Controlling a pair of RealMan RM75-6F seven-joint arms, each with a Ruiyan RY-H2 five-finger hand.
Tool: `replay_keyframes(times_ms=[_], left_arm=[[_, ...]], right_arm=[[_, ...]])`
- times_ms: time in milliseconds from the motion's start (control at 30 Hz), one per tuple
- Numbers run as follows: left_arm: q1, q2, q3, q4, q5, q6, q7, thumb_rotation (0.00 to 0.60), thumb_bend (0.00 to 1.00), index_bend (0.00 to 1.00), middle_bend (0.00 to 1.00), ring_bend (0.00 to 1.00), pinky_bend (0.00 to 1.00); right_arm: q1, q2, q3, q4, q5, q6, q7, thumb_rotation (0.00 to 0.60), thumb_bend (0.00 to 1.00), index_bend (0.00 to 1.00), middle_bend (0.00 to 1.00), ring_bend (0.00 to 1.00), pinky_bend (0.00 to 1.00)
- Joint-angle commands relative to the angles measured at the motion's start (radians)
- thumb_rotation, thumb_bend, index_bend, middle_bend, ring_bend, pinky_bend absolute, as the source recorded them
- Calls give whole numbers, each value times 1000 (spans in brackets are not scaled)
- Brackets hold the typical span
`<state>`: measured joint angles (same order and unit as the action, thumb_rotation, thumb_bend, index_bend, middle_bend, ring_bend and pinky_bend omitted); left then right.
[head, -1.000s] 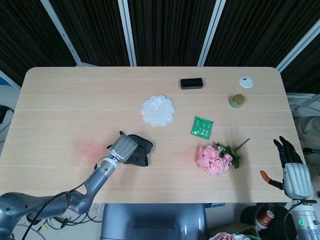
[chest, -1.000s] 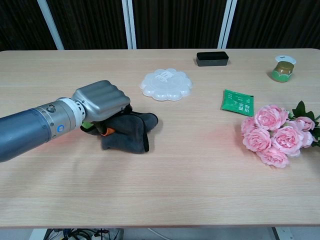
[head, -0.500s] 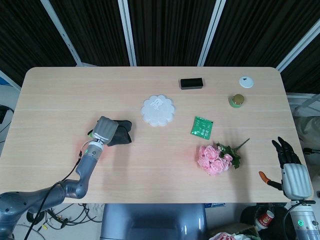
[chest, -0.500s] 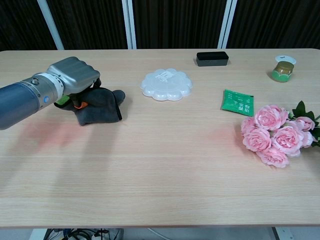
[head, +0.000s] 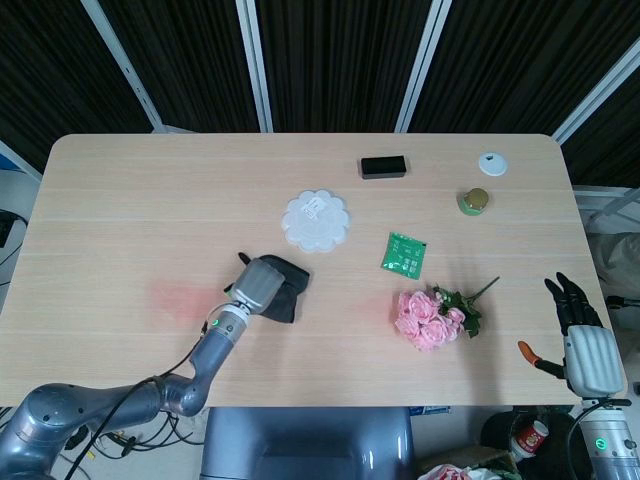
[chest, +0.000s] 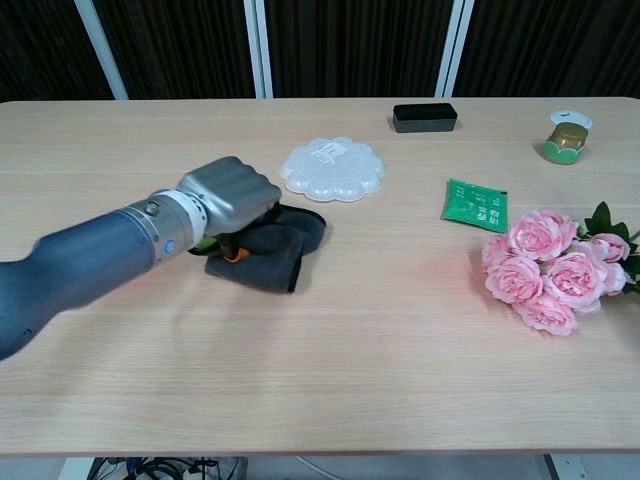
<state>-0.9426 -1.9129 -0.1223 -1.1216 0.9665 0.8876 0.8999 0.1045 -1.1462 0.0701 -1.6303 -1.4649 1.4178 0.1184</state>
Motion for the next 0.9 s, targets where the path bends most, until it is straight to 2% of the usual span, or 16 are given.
replay_keyframes(times_ms=[33, 167, 433, 900], left_arm=[[-19, -33, -2, -25, 13, 2, 16, 600, 477, 639, 746, 669, 733], [-39, -64, -4, -34, 20, 3, 41, 600, 477, 640, 746, 669, 733], [-64, -78, -31, 53, -27, -7, 96, 600, 477, 640, 747, 669, 733], [23, 91, -21, 119, -91, 15, 70, 600, 478, 641, 747, 669, 733]], right_arm=[[0, 0, -1, 0, -2, 0, -1, 600, 127, 0, 0, 0, 187], [-1, 0, -2, -1, -3, 2, 1, 600, 127, 0, 0, 0, 187], [-2, 2, -1, -1, -3, 2, 5, 600, 127, 0, 0, 0, 187], [-2, 1, -6, -7, -9, 1, 2, 600, 128, 0, 0, 0, 187]])
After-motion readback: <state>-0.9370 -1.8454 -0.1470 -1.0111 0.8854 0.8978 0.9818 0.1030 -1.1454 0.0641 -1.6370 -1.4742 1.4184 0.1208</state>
